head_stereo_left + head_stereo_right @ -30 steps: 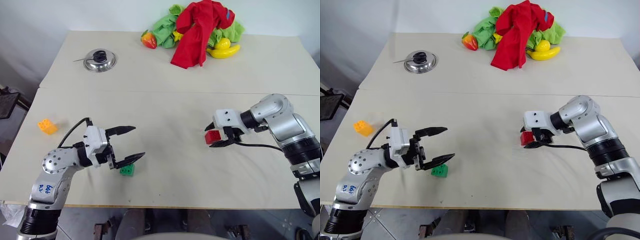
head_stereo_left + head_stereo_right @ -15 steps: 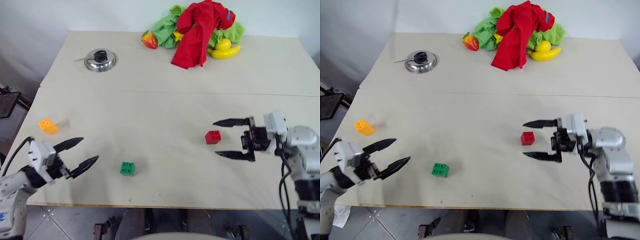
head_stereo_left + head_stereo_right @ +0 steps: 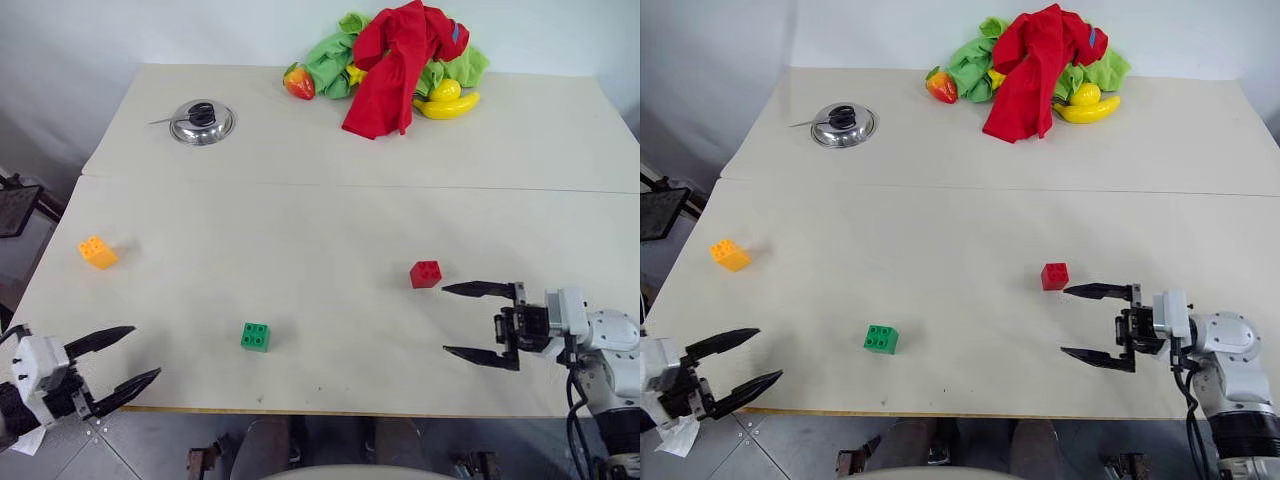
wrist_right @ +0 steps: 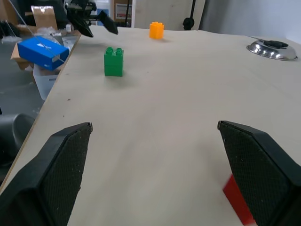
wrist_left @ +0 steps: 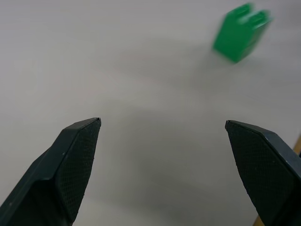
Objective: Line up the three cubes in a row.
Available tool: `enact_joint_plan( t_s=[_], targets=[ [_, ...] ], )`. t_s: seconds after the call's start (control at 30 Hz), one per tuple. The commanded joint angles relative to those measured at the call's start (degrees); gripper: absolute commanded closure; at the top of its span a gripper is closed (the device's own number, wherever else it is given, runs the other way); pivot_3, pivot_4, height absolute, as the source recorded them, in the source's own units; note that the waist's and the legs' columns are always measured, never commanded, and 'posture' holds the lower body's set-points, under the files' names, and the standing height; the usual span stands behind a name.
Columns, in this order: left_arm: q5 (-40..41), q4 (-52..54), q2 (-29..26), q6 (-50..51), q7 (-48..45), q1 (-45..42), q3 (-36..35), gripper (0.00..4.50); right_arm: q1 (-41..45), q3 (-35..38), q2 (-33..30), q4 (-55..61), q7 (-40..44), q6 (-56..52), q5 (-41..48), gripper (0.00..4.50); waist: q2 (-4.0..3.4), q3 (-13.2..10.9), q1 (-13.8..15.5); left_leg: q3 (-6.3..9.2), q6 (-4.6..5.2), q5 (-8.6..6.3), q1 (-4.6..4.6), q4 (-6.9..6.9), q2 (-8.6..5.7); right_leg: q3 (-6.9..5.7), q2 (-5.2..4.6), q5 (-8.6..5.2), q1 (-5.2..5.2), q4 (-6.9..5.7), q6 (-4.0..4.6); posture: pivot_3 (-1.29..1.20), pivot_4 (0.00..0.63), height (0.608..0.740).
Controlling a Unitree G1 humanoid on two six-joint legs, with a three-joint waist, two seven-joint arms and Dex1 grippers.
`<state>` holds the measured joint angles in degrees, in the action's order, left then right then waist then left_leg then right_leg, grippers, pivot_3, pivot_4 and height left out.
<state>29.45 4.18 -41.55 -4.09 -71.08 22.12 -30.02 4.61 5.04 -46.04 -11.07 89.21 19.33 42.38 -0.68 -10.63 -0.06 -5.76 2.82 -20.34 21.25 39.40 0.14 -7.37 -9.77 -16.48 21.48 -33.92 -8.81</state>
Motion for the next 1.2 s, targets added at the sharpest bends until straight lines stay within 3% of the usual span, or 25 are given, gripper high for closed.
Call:
enact_joint_plan(
  t_s=[0.03, 0.2, 0.37, 0.47, 0.73, 0.97, 1.07, 1.2],
  targets=[
    [-2.3, 4.9, -0.7, -1.9, -1.1, -4.0, 6.8, 0.00, -0.9, 0.1, -3.5, -0.6, 3.3, 2.3, 2.8, 0.02, -0.01, 0.0, 0.0, -0.01, 0.00, 0.00, 0.00, 0.00, -0.01, 0.00, 0.00, 0.00, 0.00, -0.02, 0.00, 0.00, 0.150, 0.740],
    [-4.3, 4.4, 2.2, -0.5, 1.2, -14.5, 16.9, 0.00, -5.0, 0.8, -6.3, -2.0, 3.3, 5.0, 4.2, 0.02, 0.00, 0.0, 0.0, -0.02, 0.01, 0.01, 0.00, 0.00, 0.00, -0.08, 0.08, 0.00, -0.04, -0.04, 0.00, 0.00, 0.150, 0.740],
    [-6.4, 0.1, 2.2, -2.9, -0.8, -18.5, 21.6, 0.00, -7.2, 4.0, -4.7, -2.9, 3.3, 6.5, 3.1, 0.02, 0.00, 0.0, -0.4, -0.15, 0.03, 0.02, -0.02, 0.00, 0.01, -0.05, 0.15, 0.01, -0.04, -0.03, 0.00, 0.00, 0.150, 0.740],
    [-5.5, 0.1, 1.4, -3.0, -2.1, -19.4, 22.3, 0.56, -7.8, 5.8, -3.4, -2.4, 3.2, 6.4, 2.3, 0.00, 0.01, 0.0, -0.2, -0.17, 0.03, 0.03, -0.04, 0.02, 0.07, -0.04, 0.19, 0.01, -0.04, -0.04, 0.00, 0.00, 0.150, 0.740],
    [-4.8, -0.6, 2.2, -2.3, -4.0, -24.0, 24.9, 2.99, -9.3, 9.6, -1.2, -2.4, 2.2, 5.8, -0.3, 0.00, 0.00, 0.0, 0.2, -0.07, 0.04, 0.02, -0.01, 0.11, 0.01, -0.01, 0.15, 0.02, -0.10, -0.06, -0.02, 0.00, 0.150, 0.740],
    [0.9, 1.2, 3.5, 6.9, -2.9, -33.6, 26.6, 3.05, -12.3, 13.6, -0.8, -2.8, 1.0, 6.2, -1.9, 0.00, 0.00, 0.0, 0.3, -0.03, 0.05, 0.03, 0.02, 0.18, 0.02, -0.07, 0.17, 0.02, -0.13, -0.09, -0.02, 0.00, 0.150, 0.740],
    [-1.4, -5.9, 4.8, 11.6, -3.6, -46.9, 30.6, 3.05, -14.5, 15.8, -0.3, -2.1, 0.5, 6.4, -2.3, 0.00, -0.01, 0.0, 1.0, 0.08, 0.07, 0.04, 0.04, 0.35, 0.01, -0.09, 0.18, 0.02, -0.20, -0.18, -0.03, 0.00, 0.150, 0.740],
    [-8.8, -18.4, 11.1, 9.4, -5.1, -60.1, 38.3, 3.05, -16.4, 18.0, 0.7, -1.2, -0.7, 6.1, -2.5, 0.00, -0.04, 0.0, 1.5, 0.10, 0.10, 0.05, 0.00, 0.52, -0.09, -0.08, 0.21, 0.10, -0.40, -0.12, -0.17, 0.00, 0.150, 0.740]
  ],
)
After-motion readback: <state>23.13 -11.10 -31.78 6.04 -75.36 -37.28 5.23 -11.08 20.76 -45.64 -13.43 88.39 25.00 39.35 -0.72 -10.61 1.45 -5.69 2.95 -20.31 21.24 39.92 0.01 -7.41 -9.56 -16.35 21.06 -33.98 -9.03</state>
